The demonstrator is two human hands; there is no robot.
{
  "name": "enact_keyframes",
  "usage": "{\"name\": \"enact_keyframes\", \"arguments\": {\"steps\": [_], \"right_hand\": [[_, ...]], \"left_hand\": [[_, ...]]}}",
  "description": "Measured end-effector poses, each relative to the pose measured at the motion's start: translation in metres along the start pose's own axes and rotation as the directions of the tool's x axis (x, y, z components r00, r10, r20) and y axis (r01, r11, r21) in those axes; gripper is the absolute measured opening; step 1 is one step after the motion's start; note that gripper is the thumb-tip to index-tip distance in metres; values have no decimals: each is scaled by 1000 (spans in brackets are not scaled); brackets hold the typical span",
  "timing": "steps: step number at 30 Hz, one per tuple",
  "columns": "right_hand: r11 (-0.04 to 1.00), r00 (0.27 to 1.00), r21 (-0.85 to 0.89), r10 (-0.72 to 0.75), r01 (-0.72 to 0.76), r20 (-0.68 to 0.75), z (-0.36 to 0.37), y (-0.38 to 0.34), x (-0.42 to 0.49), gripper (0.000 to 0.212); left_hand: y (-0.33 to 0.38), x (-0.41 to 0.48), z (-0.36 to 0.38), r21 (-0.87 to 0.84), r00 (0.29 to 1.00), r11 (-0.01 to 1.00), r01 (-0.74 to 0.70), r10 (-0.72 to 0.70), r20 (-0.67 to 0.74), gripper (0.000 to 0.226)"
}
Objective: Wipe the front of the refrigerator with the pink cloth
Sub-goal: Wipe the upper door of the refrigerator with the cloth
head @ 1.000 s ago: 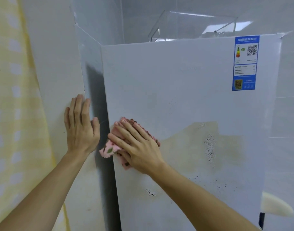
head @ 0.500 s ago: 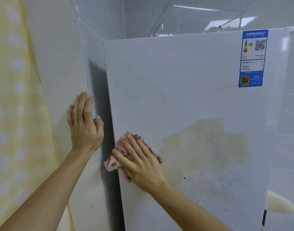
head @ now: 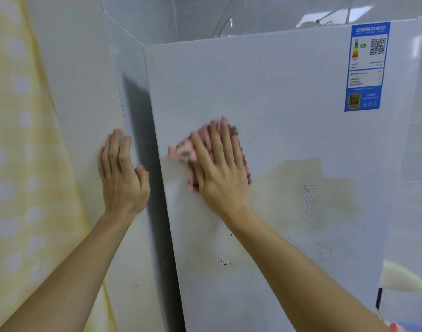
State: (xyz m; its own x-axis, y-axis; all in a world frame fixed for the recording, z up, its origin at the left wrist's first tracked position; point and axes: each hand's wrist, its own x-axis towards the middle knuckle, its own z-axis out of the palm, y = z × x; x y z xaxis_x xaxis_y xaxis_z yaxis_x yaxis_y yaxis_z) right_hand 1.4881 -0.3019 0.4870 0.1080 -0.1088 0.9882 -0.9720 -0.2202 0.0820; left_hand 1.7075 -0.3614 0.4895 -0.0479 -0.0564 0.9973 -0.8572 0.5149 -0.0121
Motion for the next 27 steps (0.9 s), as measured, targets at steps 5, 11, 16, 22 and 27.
{"name": "enact_keyframes", "arguments": {"steps": [5,11,16,22,27], "right_hand": [[953,932,-17,-291,302,218,-3,7,-105,61],[917,885,27,-391,398,252,-10,30,-85,67],[977,976,-50,-202,206,76,-21,46,3,59],[994,992,12,-106,105,71,-17,28,-53,55],[912,892,20,-404,409,200,-26,55,-128,55]], "left_hand": [[15,-6,3,-33,1000,999,-5,6,30,64],[11,-9,3,15,998,999,41,-41,40,60],[6,-19,-3,-8,997,999,31,-31,77,63],[38,-25,6,-85,994,994,-72,78,73,64],[59,-37,19,-37,988,996,-76,81,135,63]]}}
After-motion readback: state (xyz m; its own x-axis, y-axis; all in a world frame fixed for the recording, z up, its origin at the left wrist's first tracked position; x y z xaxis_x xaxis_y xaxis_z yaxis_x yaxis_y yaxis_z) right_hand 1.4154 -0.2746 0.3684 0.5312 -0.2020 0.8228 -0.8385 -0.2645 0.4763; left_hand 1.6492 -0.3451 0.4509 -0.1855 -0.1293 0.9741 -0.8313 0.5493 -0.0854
